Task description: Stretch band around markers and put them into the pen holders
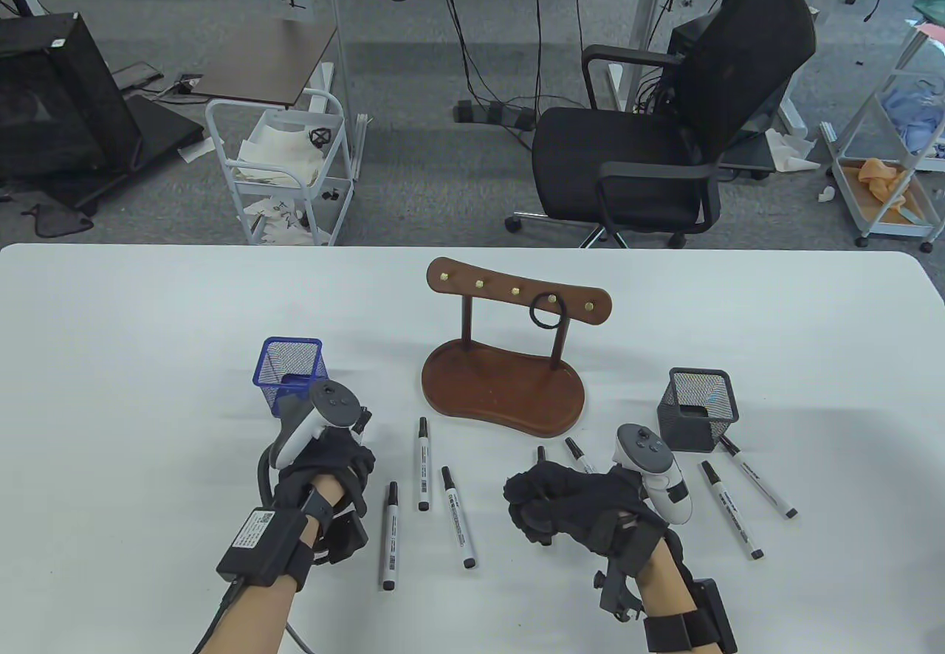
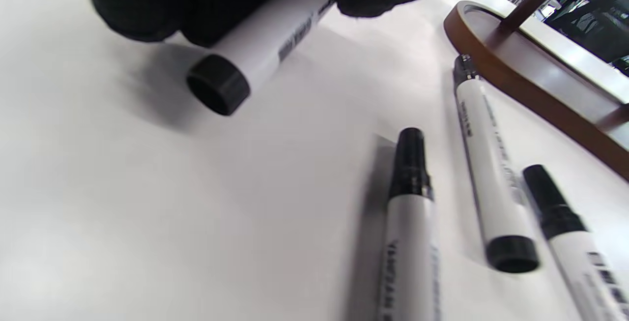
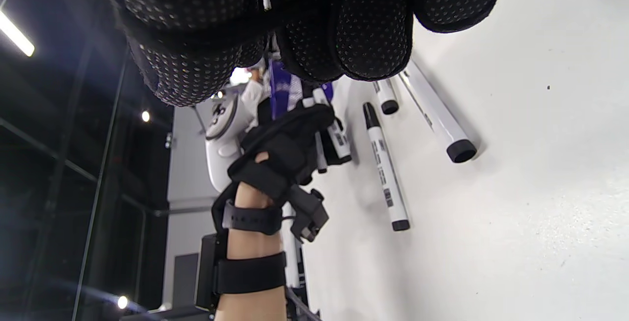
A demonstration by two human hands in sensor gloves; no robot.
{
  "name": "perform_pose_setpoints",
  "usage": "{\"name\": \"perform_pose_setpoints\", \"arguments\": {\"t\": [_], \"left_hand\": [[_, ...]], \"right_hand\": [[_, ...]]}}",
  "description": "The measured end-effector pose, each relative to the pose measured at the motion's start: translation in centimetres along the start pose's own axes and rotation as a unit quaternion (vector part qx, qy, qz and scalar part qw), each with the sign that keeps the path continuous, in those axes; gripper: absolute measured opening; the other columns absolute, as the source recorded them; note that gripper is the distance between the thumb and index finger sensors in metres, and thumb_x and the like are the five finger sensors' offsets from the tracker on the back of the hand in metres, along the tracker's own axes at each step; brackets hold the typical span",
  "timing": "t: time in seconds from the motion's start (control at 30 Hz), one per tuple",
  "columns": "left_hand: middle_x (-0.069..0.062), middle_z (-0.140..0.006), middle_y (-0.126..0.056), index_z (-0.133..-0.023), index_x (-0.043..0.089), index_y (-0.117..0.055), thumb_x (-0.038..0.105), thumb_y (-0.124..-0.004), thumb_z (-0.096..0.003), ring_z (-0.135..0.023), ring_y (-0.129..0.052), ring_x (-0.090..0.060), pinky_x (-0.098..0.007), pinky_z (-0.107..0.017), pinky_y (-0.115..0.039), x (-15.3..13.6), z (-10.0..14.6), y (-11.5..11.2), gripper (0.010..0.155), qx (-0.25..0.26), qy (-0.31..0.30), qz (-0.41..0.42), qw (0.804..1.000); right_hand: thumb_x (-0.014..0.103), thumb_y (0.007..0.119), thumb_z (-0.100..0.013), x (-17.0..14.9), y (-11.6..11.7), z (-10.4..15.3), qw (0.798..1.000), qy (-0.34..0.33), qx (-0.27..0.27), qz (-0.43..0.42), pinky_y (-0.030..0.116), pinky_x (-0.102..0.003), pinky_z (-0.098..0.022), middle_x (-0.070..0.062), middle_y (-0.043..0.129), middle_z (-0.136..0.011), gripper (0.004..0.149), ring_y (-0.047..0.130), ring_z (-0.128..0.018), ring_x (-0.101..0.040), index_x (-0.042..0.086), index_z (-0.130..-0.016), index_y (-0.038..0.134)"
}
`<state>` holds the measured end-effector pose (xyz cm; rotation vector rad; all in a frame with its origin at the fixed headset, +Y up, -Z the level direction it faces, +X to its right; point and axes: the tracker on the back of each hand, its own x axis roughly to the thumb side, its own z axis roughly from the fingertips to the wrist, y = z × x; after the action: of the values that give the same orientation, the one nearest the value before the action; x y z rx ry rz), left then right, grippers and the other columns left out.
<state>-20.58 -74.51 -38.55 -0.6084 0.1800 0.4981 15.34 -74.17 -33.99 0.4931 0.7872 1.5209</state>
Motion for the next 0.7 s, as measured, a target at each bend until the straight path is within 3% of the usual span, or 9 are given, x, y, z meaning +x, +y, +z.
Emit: {"name": "perform_pose_setpoints", "arguments": {"t": [0.23, 0.7], "left_hand": [[-0.029, -0.099, -0.063, -0.096, 0.000, -0.044, 0.026, -0.062, -0.0607, -0.080, -0.080, -0.047, -0.057, -0.057, -0.078, 0.2, 1.7, 0.0, 0.048, -0.017, -0.026, 0.031, 0.999], [-0.029, -0.097, -0.073, -0.097, 0.001, -0.047, 0.024, -0.064, -0.0606, -0.074, -0.096, -0.047, -0.054, -0.050, -0.091, -0.1, 4.5, -1.2, 0.046, -0.038, -0.053, 0.074, 0.995]], "right_hand": [[0.035, 0.092, -0.047, 0.0, 0.0, 0.0, 1.000, -0.001, 0.003, 0.001, 0.068, -0.059, -0.062, -0.009, 0.091, -0.087, 0.048, 0.090, -0.070, -0.034, 0.026, -0.092, 0.078], [0.035, 0.092, -0.047, 0.0, 0.1, 0.0, 1.000, -0.002, 0.006, 0.004, 0.068, -0.059, -0.062, -0.009, 0.091, -0.088, 0.049, 0.090, -0.070, -0.034, 0.026, -0.093, 0.077]]}}
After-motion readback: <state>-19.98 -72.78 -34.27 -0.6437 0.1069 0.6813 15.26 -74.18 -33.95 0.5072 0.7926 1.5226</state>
